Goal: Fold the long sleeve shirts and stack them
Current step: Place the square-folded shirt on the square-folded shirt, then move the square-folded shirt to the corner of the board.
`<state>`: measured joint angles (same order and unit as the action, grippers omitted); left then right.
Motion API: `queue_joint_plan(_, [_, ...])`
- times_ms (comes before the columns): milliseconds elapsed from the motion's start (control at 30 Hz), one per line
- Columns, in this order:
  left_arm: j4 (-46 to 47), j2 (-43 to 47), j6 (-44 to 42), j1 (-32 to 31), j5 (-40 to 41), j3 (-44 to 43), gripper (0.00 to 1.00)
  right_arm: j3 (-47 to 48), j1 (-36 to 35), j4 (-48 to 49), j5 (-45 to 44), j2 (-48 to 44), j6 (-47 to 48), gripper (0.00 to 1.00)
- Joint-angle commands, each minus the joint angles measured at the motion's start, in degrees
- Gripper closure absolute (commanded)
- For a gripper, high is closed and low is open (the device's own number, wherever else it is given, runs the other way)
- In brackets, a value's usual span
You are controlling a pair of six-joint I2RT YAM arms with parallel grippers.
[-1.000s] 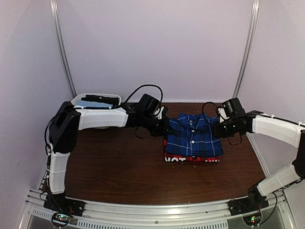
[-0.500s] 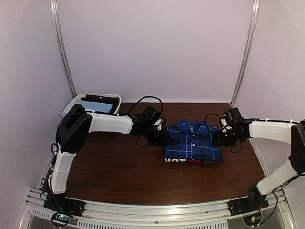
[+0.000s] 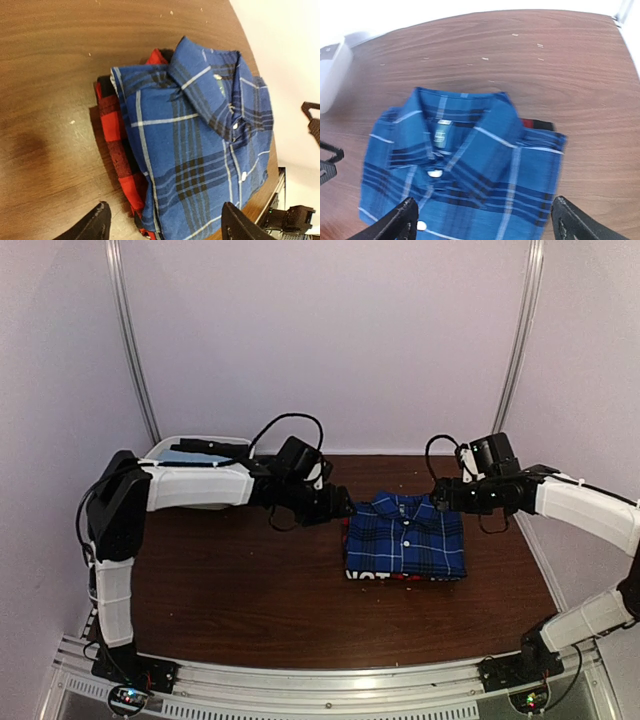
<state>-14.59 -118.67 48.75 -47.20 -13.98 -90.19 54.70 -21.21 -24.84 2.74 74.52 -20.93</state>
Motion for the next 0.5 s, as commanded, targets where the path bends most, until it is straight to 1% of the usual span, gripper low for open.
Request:
queue_joint_plan(0, [1.9,8.0,-1.7,2.3,4.4,3.9,0.15,4.3,-5.4,3.3,2.3,3.5,-0.5,0.05])
queue_joint_plan(33, [2.0,9.6,-1.9,2.7,5.1,5.3,0.05,5.4,-6.6,3.9,2.7,4.9,-0.6,0.04])
queue_joint_plan(67, [2.2,11.1,-2.0,3.3,5.7,6.5,0.03,6.7,-7.9,4.4,3.1,6.2,-0.7,0.03])
queue_joint_plan(267, [2.3,21.3,-2.3,6.9,8.4,14.4,0.02,14.1,-13.9,8.6,7.8,16.1,-2.3,0.00])
queue_joint_plan(467, [1.6,29.6,-3.1,10.7,9.4,21.4,0.02,26.2,-18.9,9.7,13.0,29.6,-3.2,0.00])
